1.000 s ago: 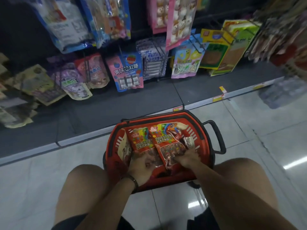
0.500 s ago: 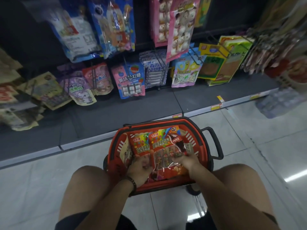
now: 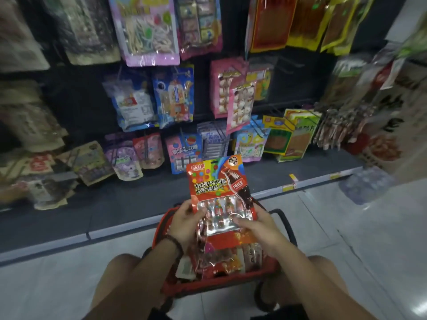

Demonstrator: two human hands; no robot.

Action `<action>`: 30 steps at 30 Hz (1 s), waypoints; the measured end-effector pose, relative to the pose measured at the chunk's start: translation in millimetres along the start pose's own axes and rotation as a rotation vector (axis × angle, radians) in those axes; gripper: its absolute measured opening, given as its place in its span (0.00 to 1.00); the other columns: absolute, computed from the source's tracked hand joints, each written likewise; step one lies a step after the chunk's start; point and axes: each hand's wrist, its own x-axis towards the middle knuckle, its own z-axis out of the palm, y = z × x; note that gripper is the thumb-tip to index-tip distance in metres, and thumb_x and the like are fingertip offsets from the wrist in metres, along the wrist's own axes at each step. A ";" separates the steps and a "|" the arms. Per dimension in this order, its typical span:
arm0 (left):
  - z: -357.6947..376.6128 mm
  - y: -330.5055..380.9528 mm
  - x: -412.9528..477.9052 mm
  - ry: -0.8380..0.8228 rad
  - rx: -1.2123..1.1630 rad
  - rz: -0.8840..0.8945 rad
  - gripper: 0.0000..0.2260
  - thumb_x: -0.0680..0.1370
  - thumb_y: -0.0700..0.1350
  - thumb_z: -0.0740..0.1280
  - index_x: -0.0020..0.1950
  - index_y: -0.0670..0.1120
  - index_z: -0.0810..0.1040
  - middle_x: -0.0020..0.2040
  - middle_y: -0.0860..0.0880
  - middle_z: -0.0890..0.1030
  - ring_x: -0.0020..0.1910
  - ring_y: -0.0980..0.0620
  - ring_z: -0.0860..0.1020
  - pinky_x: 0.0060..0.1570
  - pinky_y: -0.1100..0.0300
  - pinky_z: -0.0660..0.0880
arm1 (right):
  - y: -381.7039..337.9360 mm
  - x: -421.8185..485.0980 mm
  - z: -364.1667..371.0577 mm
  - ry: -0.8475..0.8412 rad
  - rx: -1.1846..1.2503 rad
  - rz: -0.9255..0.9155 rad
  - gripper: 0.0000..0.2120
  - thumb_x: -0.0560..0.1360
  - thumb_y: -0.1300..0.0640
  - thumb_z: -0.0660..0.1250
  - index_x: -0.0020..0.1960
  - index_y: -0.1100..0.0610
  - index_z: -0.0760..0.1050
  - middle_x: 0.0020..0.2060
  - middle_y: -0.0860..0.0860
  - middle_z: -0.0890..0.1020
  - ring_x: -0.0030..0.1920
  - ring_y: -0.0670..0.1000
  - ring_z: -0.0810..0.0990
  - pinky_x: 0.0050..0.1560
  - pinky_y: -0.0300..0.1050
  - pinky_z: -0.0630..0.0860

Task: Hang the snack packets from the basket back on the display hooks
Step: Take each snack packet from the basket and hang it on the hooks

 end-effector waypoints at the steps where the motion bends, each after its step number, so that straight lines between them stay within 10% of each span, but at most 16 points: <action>1: 1.1 17.5 -0.3 0.004 -0.006 0.038 0.12 0.81 0.41 0.74 0.63 0.47 0.81 0.59 0.47 0.88 0.60 0.44 0.86 0.65 0.41 0.80 | -14.2 0.6 -1.4 0.032 0.002 -0.006 0.35 0.63 0.38 0.86 0.68 0.40 0.80 0.63 0.47 0.87 0.64 0.57 0.86 0.67 0.66 0.80; 6: -2.4 98.2 -5.3 -0.058 0.076 0.183 0.13 0.79 0.41 0.75 0.63 0.52 0.81 0.59 0.49 0.87 0.57 0.47 0.86 0.61 0.50 0.82 | -101.0 -4.4 -6.3 0.099 -0.055 -0.185 0.25 0.71 0.36 0.80 0.57 0.54 0.87 0.54 0.57 0.89 0.58 0.64 0.87 0.62 0.63 0.81; 9: -5.4 132.7 -14.8 -0.063 0.094 0.252 0.12 0.81 0.40 0.73 0.60 0.54 0.81 0.54 0.52 0.88 0.49 0.57 0.86 0.51 0.62 0.82 | -147.9 -13.3 -3.8 0.096 -0.130 -0.297 0.08 0.82 0.52 0.74 0.56 0.56 0.85 0.49 0.54 0.88 0.49 0.55 0.86 0.51 0.48 0.80; 14: -0.3 184.9 -30.7 0.018 0.117 0.411 0.08 0.82 0.45 0.71 0.61 0.47 0.81 0.54 0.52 0.88 0.50 0.60 0.85 0.51 0.67 0.79 | -207.2 -16.9 -0.8 0.054 -0.173 -0.373 0.12 0.81 0.60 0.75 0.64 0.55 0.83 0.55 0.52 0.90 0.57 0.54 0.88 0.58 0.47 0.83; 25: 1.3 285.9 -40.2 -0.077 0.055 0.518 0.13 0.77 0.56 0.74 0.50 0.47 0.79 0.58 0.49 0.87 0.62 0.45 0.84 0.68 0.39 0.77 | -313.5 -43.6 10.3 0.154 -0.043 -0.615 0.09 0.81 0.55 0.75 0.61 0.51 0.84 0.52 0.49 0.91 0.53 0.52 0.90 0.61 0.58 0.85; 30: 7.1 330.3 -44.1 -0.052 0.074 0.535 0.09 0.84 0.47 0.68 0.48 0.44 0.79 0.37 0.53 0.85 0.34 0.57 0.84 0.33 0.60 0.78 | -358.1 -47.6 10.7 0.188 -0.085 -0.681 0.07 0.83 0.56 0.73 0.61 0.51 0.85 0.54 0.49 0.90 0.56 0.52 0.89 0.67 0.63 0.81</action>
